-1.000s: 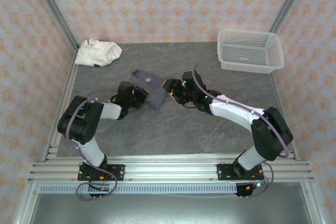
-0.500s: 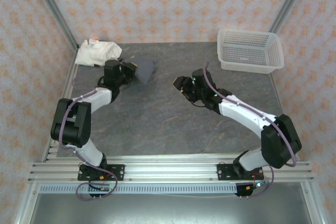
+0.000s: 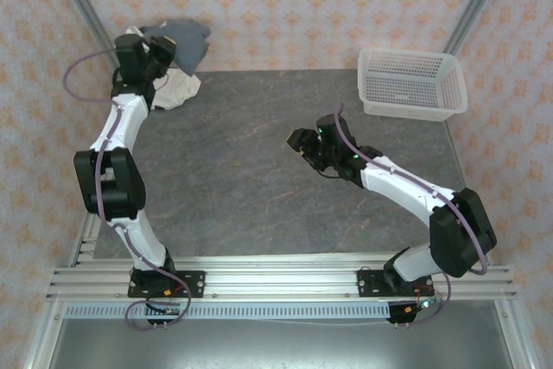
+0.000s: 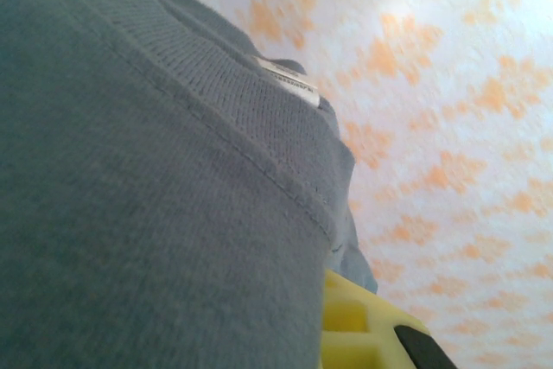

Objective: Fold the inside-out t-shirt

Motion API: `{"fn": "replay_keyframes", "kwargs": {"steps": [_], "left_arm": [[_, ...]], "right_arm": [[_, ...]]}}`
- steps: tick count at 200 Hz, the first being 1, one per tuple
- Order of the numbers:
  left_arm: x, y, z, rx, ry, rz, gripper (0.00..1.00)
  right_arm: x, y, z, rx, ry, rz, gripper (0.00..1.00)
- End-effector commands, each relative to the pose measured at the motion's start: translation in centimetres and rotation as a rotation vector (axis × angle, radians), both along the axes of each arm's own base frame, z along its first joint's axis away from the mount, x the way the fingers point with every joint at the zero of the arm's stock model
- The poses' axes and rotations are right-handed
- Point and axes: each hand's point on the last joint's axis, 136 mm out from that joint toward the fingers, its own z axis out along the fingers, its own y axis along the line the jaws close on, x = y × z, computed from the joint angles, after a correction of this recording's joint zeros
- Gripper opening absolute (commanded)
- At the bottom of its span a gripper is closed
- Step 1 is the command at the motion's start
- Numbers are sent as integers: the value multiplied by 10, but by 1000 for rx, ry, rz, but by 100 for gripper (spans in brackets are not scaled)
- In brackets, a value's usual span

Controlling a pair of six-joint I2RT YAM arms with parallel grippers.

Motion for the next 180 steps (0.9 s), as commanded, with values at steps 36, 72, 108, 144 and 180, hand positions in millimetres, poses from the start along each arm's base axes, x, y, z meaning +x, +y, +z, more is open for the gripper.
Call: {"fn": "replay_keyframes", "kwargs": {"steps": [36, 72, 108, 144, 180], "left_arm": [[54, 60, -27, 78, 23, -11, 0], [87, 73, -48, 84, 33, -33, 0], [75, 76, -108, 122, 184, -29, 0], [33, 64, -170, 91, 288, -22, 17], [7, 75, -172, 89, 283, 34, 57]], "right_arm": [[18, 4, 20, -58, -21, 27, 60], [22, 7, 11, -66, 13, 30, 60], [20, 2, 6, -74, 21, 16, 60], [19, 5, 5, -52, 26, 26, 60], [17, 3, 17, -49, -5, 31, 61]]}}
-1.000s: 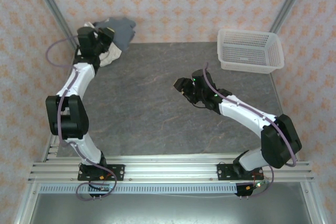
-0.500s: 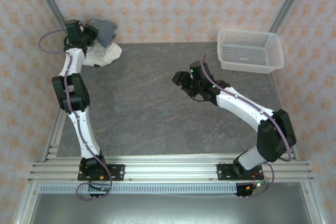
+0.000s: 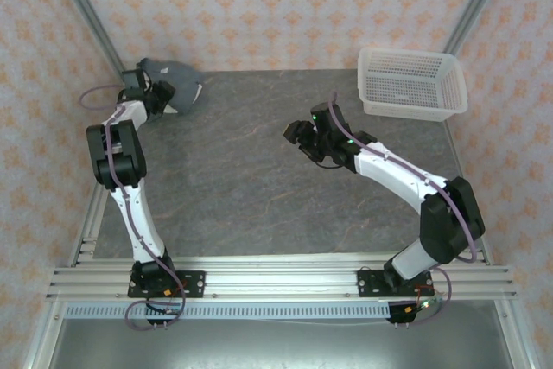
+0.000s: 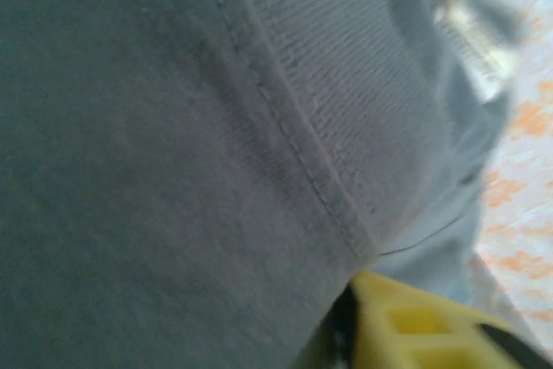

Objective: Fold the inside-out t-shirt

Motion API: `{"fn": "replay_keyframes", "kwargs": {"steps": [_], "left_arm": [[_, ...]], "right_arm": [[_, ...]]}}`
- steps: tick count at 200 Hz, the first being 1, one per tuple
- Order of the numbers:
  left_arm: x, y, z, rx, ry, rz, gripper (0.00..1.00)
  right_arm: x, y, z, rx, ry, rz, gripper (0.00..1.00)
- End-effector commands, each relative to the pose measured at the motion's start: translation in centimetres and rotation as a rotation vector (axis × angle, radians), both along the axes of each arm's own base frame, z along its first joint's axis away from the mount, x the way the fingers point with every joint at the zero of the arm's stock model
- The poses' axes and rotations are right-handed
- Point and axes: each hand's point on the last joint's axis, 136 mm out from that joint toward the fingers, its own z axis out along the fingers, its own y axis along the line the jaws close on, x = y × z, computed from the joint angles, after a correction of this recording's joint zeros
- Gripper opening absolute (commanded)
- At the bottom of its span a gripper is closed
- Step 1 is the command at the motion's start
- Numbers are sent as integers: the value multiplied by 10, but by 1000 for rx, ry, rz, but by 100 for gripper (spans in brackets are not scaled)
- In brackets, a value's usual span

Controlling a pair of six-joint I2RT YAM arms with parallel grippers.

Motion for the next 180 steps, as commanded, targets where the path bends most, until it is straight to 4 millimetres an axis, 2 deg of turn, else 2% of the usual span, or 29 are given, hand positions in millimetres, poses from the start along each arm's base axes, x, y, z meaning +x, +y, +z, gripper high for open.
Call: {"fn": "replay_keyframes", "kwargs": {"steps": [1, 27, 36, 48, 54, 66, 79, 89, 121, 140, 161, 180], "left_arm": [[3, 15, 60, 67, -160, 30, 57], [-3, 27, 97, 83, -206, 41, 69], [-9, 32, 110, 94, -223, 54, 70], [-17, 42, 118, 108, -212, 81, 70], [-19, 47, 117, 112, -187, 97, 66], [-17, 54, 113, 121, -165, 105, 53], [-10, 60, 98, 111, -141, 108, 39], [-2, 66, 83, 91, -119, 116, 35], [22, 78, 46, 49, -81, 105, 37], [30, 81, 33, 41, -79, 100, 37], [34, 86, 44, 43, -126, 115, 44], [35, 87, 82, 53, -197, 110, 55]], "right_arm": [[-1, -6, 12, 4, -33, 2, 61], [-2, -9, 16, -4, -49, -4, 61], [-2, -9, 16, -2, -49, -7, 61], [-2, -8, 15, 6, -48, -7, 61], [-1, -8, 14, 4, -46, -8, 61], [-1, -7, 12, 4, -41, -4, 61], [0, -5, 11, -3, -35, 2, 61], [1, -5, 10, -6, -31, 4, 61], [1, -3, 5, -4, -13, 3, 61], [2, -3, 5, -12, -12, 2, 61], [3, -6, 8, -39, -18, 1, 61], [5, -24, 15, -114, -40, -17, 61]]}}
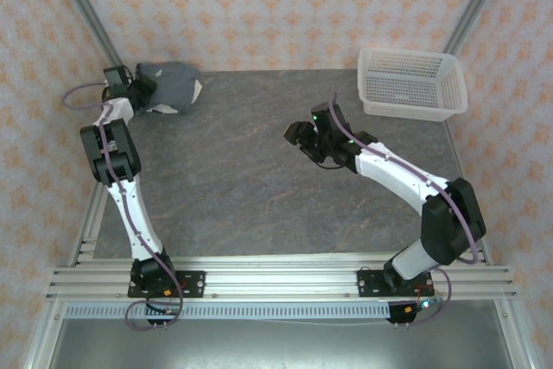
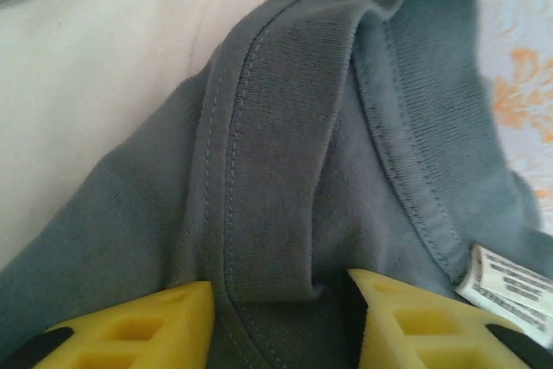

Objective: Fold the inside-out t-shirt

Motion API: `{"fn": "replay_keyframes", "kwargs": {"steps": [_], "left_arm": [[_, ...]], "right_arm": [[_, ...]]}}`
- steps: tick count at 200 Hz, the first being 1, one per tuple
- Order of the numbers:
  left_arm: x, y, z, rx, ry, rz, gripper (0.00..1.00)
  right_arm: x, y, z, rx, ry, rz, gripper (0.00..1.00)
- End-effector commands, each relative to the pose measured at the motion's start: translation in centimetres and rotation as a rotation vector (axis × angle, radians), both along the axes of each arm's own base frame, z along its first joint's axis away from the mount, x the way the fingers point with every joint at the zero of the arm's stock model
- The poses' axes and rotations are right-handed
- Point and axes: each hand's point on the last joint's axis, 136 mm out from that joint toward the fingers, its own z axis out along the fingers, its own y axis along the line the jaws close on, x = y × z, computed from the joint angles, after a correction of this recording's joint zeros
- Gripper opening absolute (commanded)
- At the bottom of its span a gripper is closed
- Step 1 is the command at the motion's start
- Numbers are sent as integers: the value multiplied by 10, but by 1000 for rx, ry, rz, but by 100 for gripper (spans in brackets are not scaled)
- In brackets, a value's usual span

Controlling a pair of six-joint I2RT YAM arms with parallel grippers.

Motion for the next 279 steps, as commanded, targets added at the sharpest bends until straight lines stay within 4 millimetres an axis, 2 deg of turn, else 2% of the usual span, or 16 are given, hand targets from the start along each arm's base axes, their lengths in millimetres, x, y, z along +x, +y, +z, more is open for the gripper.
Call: {"fn": "replay_keyframes", "kwargs": {"steps": [1, 22, 45, 61, 84, 102, 114, 132, 156, 178, 183, 195, 202, 258, 272, 279], "left_arm": [[5, 8, 82, 37, -149, 3, 56], [-14, -1, 147, 87, -249, 10, 70], [-63, -24, 212, 163, -335, 28, 79], [-105, -52, 233, 231, -333, 17, 85], [-164, -111, 240, 386, -290, -63, 93], [-203, -155, 229, 510, -280, -131, 94], [-231, -164, 219, 584, -301, -69, 95], [-267, -149, 191, 638, -282, 68, 100], [-294, -145, 154, 783, -181, -6, 100], [-313, -134, 121, 862, -107, 13, 100], [-316, -131, 113, 870, -88, 19, 100], [-316, -131, 97, 869, -61, 9, 100], [-314, -133, 91, 858, -65, 6, 100], [-244, -155, 39, 898, -112, -162, 97], [-233, -163, 11, 896, -94, -226, 99], [-226, -170, 16, 909, -169, -241, 100]], "right_arm": [[8, -21, 15, -89, -45, -28, 61], [11, -70, 26, -159, -103, -133, 63], [6, -138, 41, -254, -245, -281, 76], [-4, -186, 52, -394, -350, -388, 88], [-21, -242, 52, -629, -438, -544, 98], [-30, -277, 46, -845, -498, -642, 100], [-33, -292, 37, -979, -515, -657, 100], [-27, -307, 6, -1039, -475, -651, 100], [-7, -315, -49, -1017, -422, -599, 100], [22, -303, -45, -963, -557, -513, 100], [27, -302, -60, -938, -529, -471, 100], [39, -305, -76, -886, -591, -490, 100], [32, -305, -86, -883, -565, -472, 100], [34, -308, -82, -881, -513, -467, 100], [34, -306, -83, -878, -513, -452, 100], [34, -306, -83, -879, -513, -449, 100]]}}
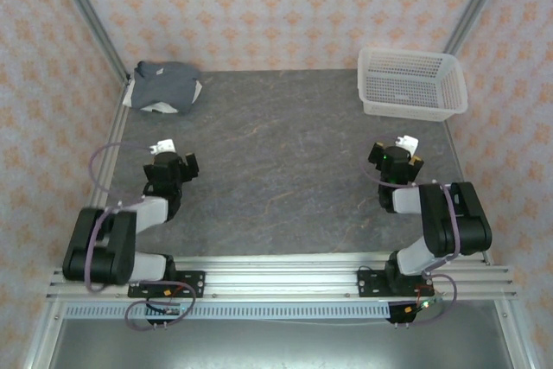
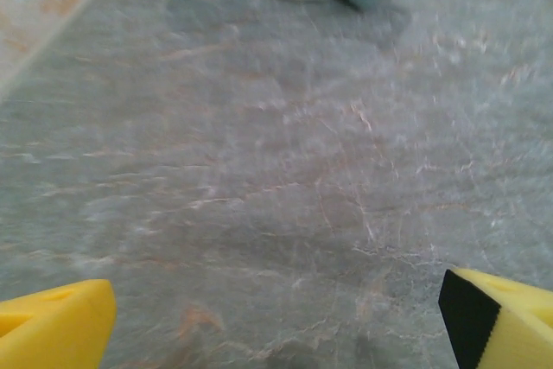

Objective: Fold the inside-out t-shirt

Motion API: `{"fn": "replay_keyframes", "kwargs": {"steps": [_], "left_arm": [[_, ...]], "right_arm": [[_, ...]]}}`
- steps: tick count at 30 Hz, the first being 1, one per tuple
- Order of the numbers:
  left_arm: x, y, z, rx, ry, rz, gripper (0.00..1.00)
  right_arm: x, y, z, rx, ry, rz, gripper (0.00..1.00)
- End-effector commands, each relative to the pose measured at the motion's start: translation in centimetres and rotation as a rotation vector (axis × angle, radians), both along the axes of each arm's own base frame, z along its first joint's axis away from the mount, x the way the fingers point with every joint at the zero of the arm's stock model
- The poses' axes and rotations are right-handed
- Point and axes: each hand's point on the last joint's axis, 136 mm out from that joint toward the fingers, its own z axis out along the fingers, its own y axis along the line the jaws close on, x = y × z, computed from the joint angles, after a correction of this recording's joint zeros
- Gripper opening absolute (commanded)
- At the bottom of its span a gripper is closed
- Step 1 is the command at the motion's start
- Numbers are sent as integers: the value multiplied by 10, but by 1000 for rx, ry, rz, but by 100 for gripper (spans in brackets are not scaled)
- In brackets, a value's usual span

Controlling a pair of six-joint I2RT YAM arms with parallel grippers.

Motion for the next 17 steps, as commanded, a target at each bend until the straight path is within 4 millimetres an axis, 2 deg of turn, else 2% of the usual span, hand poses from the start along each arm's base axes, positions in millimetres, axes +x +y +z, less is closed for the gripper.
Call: {"fn": "replay_keyframes", "kwargs": {"steps": [1, 2, 4, 5, 9, 12, 17], "left_arm": [[41, -16, 34, 40, -214, -122, 100], [38, -18, 27, 27, -112, -137, 100], [43, -22, 31, 37, -168, -159, 100], [40, -21, 26, 31, -98, -154, 100], [42, -24, 29, 58, -127, -152, 100], [42, -25, 27, 54, -104, -157, 100], [42, -25, 27, 54, -106, -157, 100]], "right_arm": [[10, 5, 16, -2, -52, 30, 100], [10, 5, 17, 0, -53, 30, 100], [10, 6, 16, 0, -50, 36, 100], [10, 6, 16, 0, -50, 37, 100], [11, 8, 15, 1, -46, 49, 100], [18, 22, 10, 12, -16, 142, 100], [15, 21, 13, 15, -34, 145, 100]]}}
